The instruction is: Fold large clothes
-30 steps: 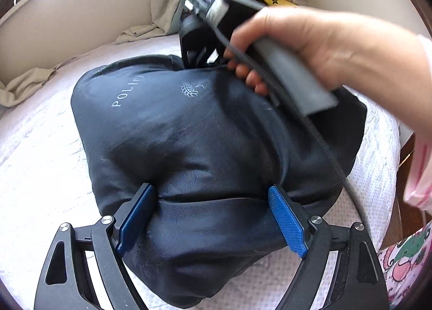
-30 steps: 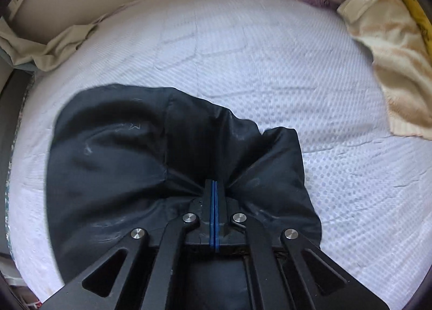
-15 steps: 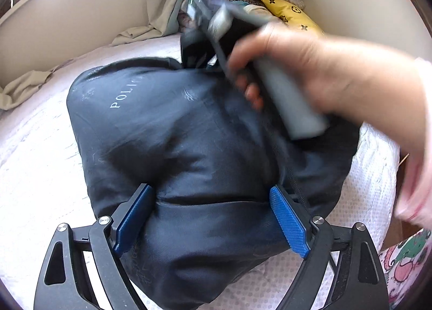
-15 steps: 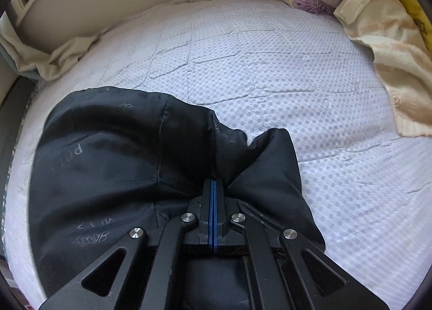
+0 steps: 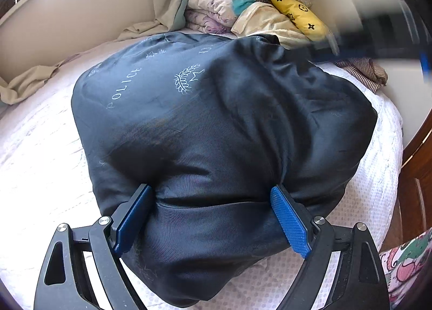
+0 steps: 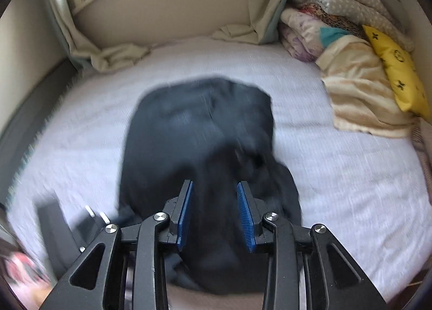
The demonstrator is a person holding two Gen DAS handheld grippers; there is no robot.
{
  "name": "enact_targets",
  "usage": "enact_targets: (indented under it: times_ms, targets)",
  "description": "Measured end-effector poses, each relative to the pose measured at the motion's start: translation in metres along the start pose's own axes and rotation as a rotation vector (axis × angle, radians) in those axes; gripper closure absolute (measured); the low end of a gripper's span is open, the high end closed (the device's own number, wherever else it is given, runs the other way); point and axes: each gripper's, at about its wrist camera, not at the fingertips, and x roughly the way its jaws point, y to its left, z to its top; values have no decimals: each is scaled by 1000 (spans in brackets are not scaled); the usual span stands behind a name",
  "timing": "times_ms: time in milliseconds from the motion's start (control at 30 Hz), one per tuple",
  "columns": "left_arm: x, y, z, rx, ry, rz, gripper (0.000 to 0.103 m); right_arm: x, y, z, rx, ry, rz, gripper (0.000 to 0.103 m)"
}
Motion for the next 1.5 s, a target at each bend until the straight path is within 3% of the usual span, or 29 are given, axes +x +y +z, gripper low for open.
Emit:
enact_targets:
  times_ms: [100,233,433,867,967,1067,1133,1200,1267,1367,1500]
  targets:
    - [2,-5,-1,11,2,13,13,19,-15,-26,36,59,0,81]
    - [5,-8,2,24,5,21,12,40,-26,-33,21,107,-19,89]
    - [7,-15,0,53,11,31,11,76,-31,-45,22,175,-50,91]
    - [10,-19,-1,75,14,32,11,108,-26,-61,23,162,-103,94]
    - [8,-19,-3,67,14,30,10,108,-31,-59,50,179,-74,94]
    - [5,-14,-2,45,17,18,8,90,-53,-50,192,201,49,93]
    - [3,-8,-1,20,18,3,8,69,-65,-46,289,181,127,89]
    - [1,-3,1,-6,21,-14,7,37,-77,-42,370,98,227,60]
    - [-2,0,2,-17,19,-20,7,5,-87,-38,405,-2,241,40]
    - [-5,3,4,-31,10,-29,4,-13,-99,-33,429,-59,233,37]
    - [-9,8,6,-63,-2,-44,3,-12,-105,-38,458,-45,241,36]
